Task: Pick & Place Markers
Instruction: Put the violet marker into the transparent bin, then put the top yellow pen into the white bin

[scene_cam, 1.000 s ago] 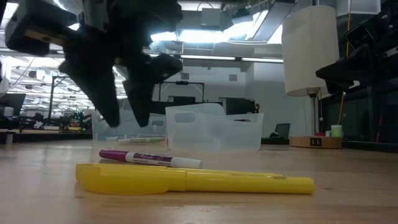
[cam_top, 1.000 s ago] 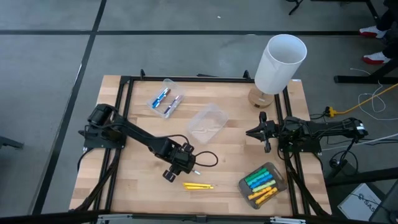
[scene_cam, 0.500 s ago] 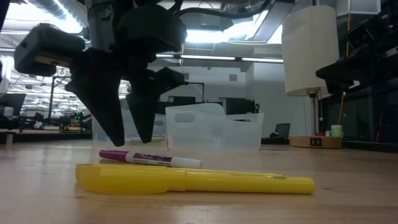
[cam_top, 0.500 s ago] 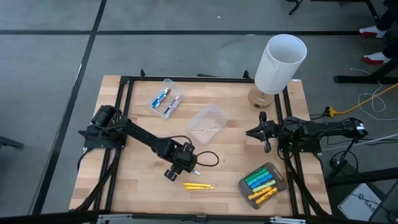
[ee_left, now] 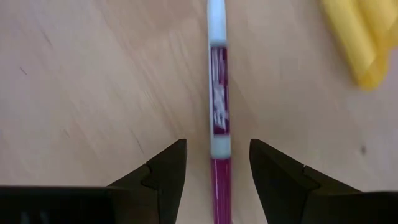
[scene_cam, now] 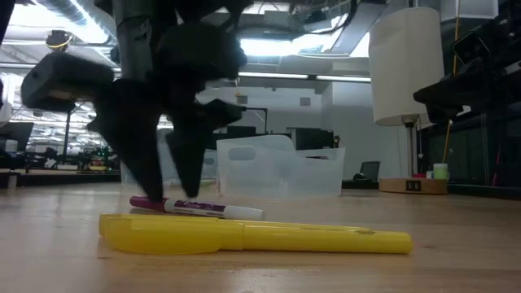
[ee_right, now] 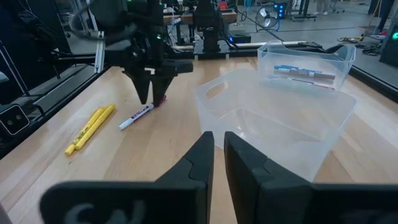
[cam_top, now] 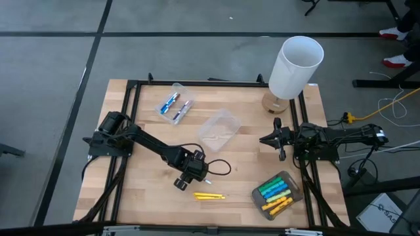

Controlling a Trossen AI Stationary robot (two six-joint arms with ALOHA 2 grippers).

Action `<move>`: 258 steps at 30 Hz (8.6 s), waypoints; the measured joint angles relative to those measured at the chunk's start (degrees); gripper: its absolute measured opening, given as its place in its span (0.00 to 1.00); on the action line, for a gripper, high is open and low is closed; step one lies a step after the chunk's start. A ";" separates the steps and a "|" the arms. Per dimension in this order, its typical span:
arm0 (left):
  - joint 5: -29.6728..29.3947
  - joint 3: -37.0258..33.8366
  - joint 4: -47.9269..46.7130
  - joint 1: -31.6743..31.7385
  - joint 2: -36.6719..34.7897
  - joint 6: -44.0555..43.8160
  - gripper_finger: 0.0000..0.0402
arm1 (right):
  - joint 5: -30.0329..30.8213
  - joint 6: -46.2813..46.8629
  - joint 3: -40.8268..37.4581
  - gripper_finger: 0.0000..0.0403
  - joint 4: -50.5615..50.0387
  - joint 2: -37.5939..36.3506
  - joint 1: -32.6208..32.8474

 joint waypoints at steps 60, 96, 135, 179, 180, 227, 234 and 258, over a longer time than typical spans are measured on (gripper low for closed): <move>3.32 0.16 -3.29 1.13 1.25 -2.91 0.07 | 0.00 0.01 0.00 0.10 0.01 0.00 -0.02; -0.88 1.20 -7.39 6.59 -9.48 -1.95 0.07 | 0.00 0.01 0.02 0.10 -0.01 0.00 0.00; -3.50 1.20 -15.35 42.31 -23.59 0.90 0.07 | 0.00 0.01 0.00 0.10 -0.01 0.00 0.00; 1.55 0.10 -24.13 62.13 -18.89 -24.58 0.07 | 0.00 0.01 0.00 0.10 0.00 0.00 -0.02; 1.64 0.10 -23.63 62.15 -18.67 -24.50 0.07 | 0.00 0.01 0.00 0.10 0.00 0.00 -0.01; 3.98 0.10 -20.67 60.66 -14.19 -25.97 0.21 | 0.00 0.01 0.00 0.10 -0.01 0.00 0.00; 3.96 0.10 -20.66 60.66 -14.19 -25.98 0.25 | 0.00 0.01 0.02 0.10 0.01 0.00 0.00; 3.93 0.10 -21.57 52.92 -20.43 -25.99 0.01 | 0.00 0.01 0.01 0.10 -0.01 0.00 -0.01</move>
